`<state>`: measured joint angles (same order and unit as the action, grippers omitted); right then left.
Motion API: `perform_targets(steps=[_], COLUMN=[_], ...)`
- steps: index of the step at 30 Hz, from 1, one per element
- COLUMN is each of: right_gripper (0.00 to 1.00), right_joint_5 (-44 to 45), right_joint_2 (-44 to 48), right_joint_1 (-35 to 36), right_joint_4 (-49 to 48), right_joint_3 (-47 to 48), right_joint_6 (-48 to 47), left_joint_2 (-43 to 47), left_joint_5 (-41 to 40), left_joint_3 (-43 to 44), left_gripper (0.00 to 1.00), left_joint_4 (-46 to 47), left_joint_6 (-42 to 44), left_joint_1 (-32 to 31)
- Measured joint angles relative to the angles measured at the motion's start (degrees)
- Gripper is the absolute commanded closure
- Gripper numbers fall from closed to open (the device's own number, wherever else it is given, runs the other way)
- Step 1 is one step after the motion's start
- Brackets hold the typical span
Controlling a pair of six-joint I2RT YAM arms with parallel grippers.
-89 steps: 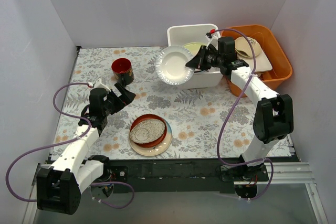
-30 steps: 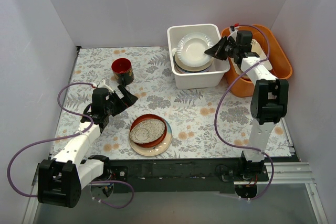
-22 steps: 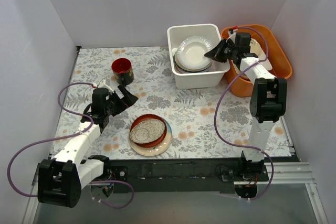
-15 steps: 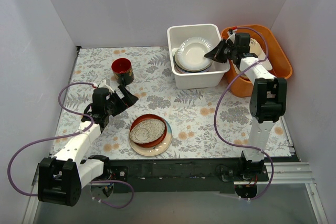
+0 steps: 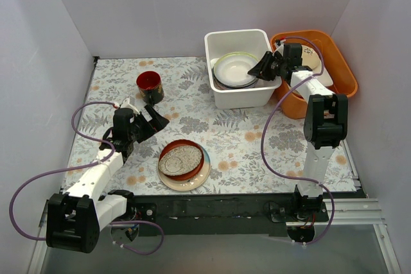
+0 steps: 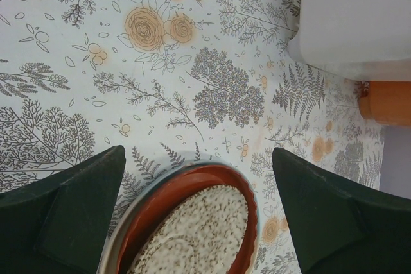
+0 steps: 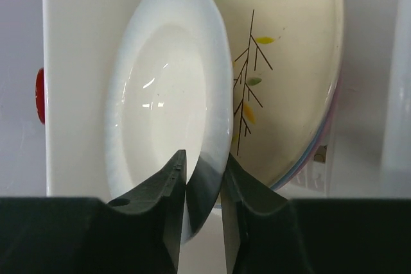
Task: Place the plates into the plastic bin on the countertop
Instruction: Place the plate in the plastic bin.
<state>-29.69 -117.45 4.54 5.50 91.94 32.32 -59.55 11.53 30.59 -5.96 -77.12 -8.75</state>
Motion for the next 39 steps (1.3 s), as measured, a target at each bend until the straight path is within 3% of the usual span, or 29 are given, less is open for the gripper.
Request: perform_targets(steps=[7,10,22,25,34,39], right_gripper=[0.39,0.34,0.25,0.17,0.16,0.16], right_joint_5=[0.48,1.38,10.64,12.07,13.05,12.61], right_joint_2=[0.24,1.11,12.9,15.43,18.99,19.89], right_joint_1=[0.42,0.85,-0.52,-0.83,-0.72,-0.39], right_joint_4=[-0.02,0.0,-1.05,-1.66,-2.64,-3.39], right_joint_3=[0.0,-0.13,-6.95,-8.48,-10.47,-12.57], right_joint_6=[-1.53,-1.95,-2.54,-2.58,-2.82,-2.82], left_joint_2=[0.63,0.83,1.16,1.18,0.13,-0.35], left_joint_5=[0.02,0.02,0.09,0.37,2.91,4.09], left_joint_3=[-0.24,-0.24,-1.03,-1.03,-1.05,-2.45], left_gripper=[0.02,0.02,0.02,0.02,0.02,0.11], left_joint_4=[-0.04,-0.07,-0.31,-0.5,-0.98,-0.98], left_joint_6=[0.04,0.04,0.24,0.39,0.61,0.17], left_joint_1=[0.0,0.0,0.0,0.0,0.0,-0.02])
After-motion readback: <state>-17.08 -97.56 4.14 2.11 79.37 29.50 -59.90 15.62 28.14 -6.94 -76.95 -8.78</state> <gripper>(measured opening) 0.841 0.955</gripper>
